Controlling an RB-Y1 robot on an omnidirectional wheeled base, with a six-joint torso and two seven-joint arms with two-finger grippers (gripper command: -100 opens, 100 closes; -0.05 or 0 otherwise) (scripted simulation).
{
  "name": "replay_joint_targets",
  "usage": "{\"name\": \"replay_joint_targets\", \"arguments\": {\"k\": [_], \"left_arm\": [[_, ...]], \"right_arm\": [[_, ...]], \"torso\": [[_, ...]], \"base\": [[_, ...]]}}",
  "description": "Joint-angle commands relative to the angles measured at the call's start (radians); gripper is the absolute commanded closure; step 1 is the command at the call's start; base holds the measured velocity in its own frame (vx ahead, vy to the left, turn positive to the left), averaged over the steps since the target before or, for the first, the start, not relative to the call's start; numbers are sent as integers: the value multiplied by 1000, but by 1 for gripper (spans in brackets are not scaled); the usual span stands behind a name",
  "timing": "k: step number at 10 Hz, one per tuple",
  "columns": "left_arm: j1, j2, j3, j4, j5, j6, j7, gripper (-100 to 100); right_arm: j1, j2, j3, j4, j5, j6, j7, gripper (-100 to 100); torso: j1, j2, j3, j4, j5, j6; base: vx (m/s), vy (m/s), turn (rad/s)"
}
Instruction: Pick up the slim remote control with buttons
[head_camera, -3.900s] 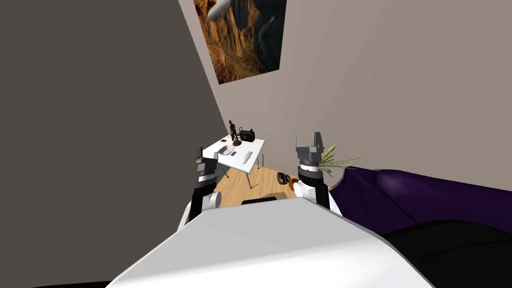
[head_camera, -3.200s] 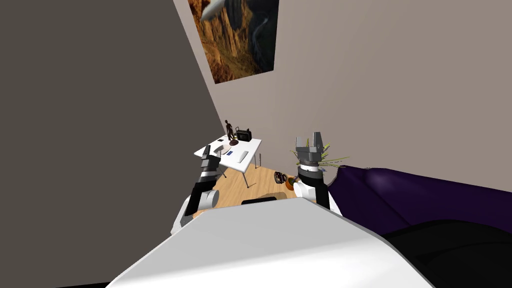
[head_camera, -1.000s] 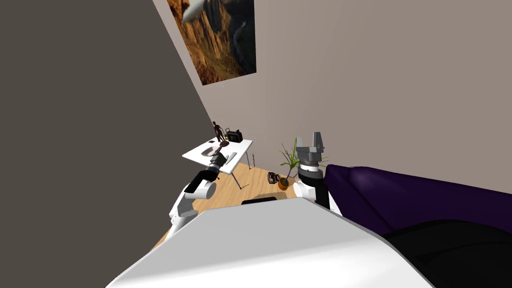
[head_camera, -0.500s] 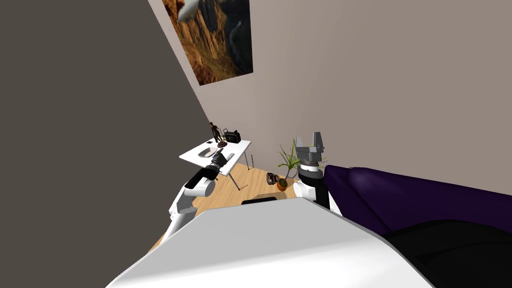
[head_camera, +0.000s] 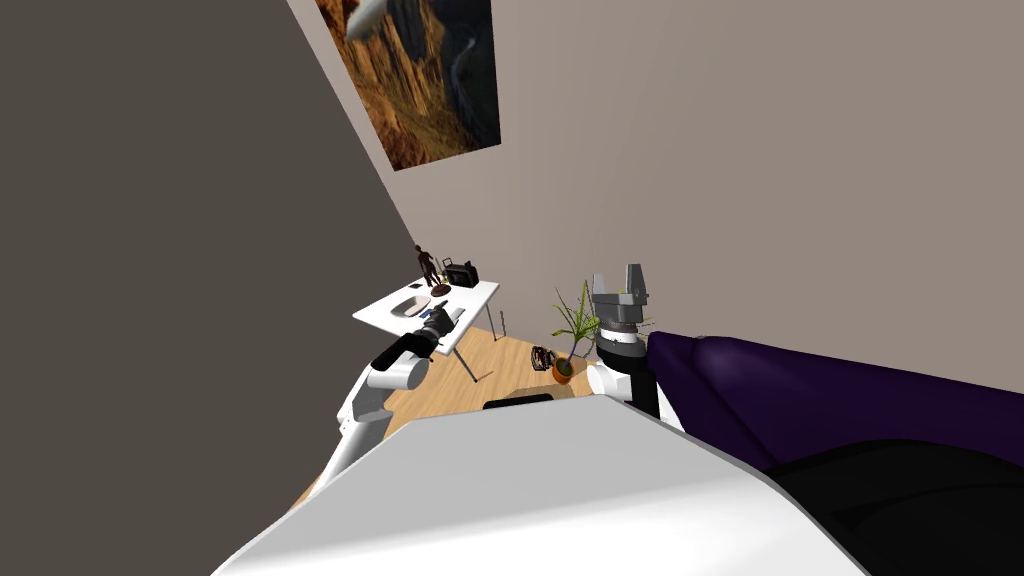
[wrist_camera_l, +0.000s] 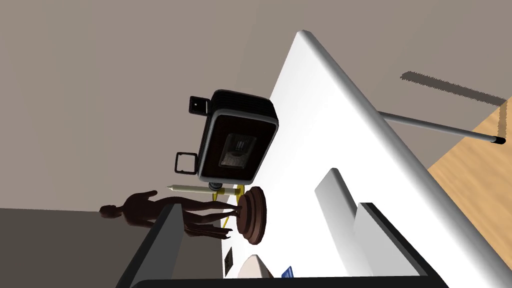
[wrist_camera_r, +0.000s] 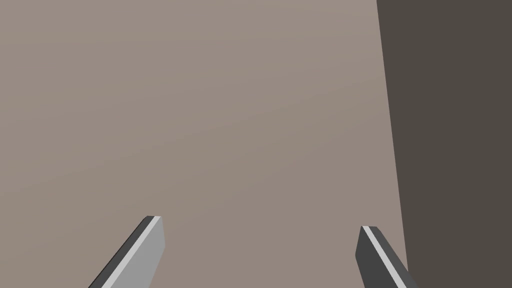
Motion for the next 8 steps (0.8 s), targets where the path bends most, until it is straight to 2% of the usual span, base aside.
{"name": "replay_joint_targets", "arguments": {"k": [1, 3, 4, 6, 7, 8], "left_arm": [[-14, 16, 12, 9, 26, 50, 22, -100], [-14, 16, 12, 9, 26, 90, 22, -100], [-30, 33, 26, 23, 51, 128, 44, -100], [-30, 33, 26, 23, 51, 166, 44, -100], [-45, 50, 41, 39, 75, 199, 67, -100], [-45, 50, 41, 39, 75, 227, 67, -100]], "right_arm": [[0, 0, 0, 0, 0, 0, 0, 0], [0, 0, 0, 0, 0, 0, 0, 0], [0, 0, 0, 0, 0, 0, 0, 0], [0, 0, 0, 0, 0, 0, 0, 0], [0, 0, 0, 0, 0, 0, 0, 0], [0, 0, 0, 0, 0, 0, 0, 0]], "torso": [[0, 0, 0, 0, 0, 0], [-1, -1, -1, 0, 0, 0], [0, 0, 0, 0, 0, 0], [-1, -1, -1, 0, 0, 0], [0, 0, 0, 0, 0, 0], [-1, -1, -1, 0, 0, 0]], "base": [[37, -44, -11], [26, -40, -1], [32, -57, -13], [30, -37, 1], [41, -51, -13], [47, -47, 1]]}}
